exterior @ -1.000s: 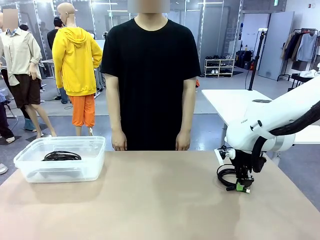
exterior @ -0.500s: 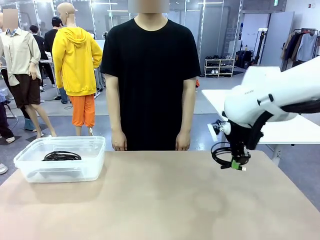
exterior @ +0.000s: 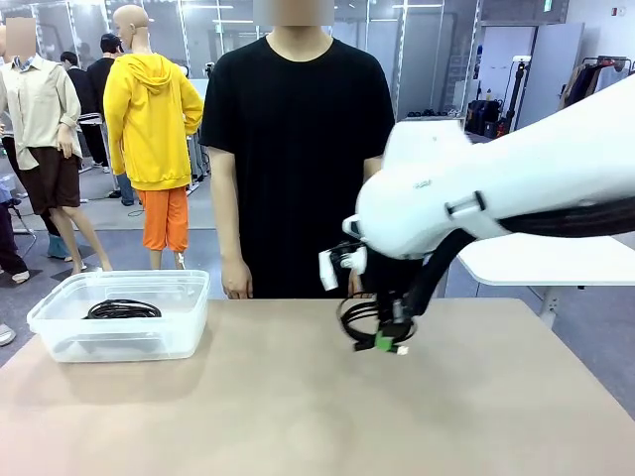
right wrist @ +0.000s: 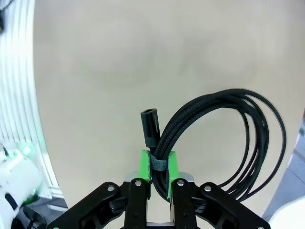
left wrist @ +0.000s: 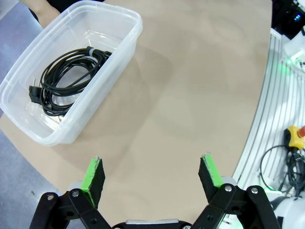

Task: Organize and store the cables.
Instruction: Place the USB Extension Cable into the Organizing box.

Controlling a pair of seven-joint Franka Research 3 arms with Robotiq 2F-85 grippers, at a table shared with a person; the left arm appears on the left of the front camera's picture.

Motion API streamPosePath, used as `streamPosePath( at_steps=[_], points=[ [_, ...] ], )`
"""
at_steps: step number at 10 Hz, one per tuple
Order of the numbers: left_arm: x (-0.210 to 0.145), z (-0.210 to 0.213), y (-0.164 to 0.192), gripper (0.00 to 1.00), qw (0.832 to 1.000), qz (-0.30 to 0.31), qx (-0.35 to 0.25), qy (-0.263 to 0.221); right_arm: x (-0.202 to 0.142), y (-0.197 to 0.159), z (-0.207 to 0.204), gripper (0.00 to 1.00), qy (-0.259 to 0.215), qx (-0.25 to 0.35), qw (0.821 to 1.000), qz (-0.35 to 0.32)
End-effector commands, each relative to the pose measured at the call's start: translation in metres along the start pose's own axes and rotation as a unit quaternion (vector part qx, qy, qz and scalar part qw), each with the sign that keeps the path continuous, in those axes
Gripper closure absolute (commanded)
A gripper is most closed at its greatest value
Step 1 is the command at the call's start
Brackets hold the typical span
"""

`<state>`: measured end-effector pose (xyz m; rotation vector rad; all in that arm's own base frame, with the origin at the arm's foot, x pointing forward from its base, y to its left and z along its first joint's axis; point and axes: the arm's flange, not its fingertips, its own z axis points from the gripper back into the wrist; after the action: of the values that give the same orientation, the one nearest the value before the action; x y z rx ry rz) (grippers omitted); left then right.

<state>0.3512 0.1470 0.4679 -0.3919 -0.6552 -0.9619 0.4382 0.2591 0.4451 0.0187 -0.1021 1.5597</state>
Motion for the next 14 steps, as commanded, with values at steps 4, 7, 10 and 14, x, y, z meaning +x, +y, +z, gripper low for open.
streamPosePath(
  at_steps=[4,7,10,14],
  points=[
    [0.002,0.003,0.001,0.0,1.0,0.008,-0.005,-0.001,0.074,0.01,-0.079,0.84,-0.011,0.017,0.999,0.048],
    [0.002,0.003,0.001,0.0,1.0,0.008,-0.005,-0.001,0.092,0.013,-0.113,0.84,-0.02,0.026,0.999,0.027],
    [0.002,0.003,0.001,0.0,1.0,0.008,-0.005,-0.001,0.086,0.013,-0.112,0.51,-0.028,0.035,0.999,0.02],
    [0.026,-0.01,-0.008,0.0,0.999,-0.035,-0.018,0.027,0.053,0.025,-0.087,0.0,-0.061,0.026,0.998,-0.009]
  ],
)
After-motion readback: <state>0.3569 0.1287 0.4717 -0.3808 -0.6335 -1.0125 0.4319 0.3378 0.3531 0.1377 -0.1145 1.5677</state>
